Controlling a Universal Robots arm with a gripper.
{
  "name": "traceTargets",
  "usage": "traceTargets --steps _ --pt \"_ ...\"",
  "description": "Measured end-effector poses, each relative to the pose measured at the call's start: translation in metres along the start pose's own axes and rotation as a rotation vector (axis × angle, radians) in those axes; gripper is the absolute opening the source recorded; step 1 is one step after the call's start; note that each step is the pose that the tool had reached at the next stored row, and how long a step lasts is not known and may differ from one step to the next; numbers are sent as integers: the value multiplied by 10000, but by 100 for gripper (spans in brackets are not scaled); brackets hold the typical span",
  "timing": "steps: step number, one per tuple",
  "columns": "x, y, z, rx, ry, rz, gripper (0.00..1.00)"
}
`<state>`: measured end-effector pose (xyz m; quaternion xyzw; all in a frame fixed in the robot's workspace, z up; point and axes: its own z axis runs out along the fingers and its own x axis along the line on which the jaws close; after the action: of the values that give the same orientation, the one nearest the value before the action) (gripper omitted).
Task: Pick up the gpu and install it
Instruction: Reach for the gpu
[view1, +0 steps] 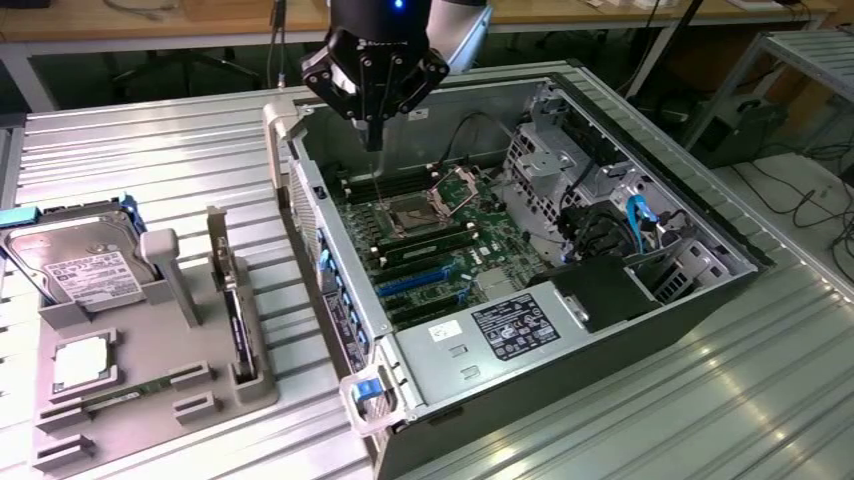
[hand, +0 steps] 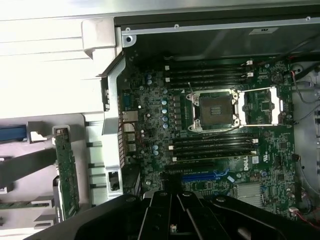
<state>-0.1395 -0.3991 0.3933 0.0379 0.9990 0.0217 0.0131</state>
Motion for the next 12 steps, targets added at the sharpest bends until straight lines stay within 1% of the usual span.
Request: traceTargets --steps 12 --pt "110 -10 -3 0 0 0 11"
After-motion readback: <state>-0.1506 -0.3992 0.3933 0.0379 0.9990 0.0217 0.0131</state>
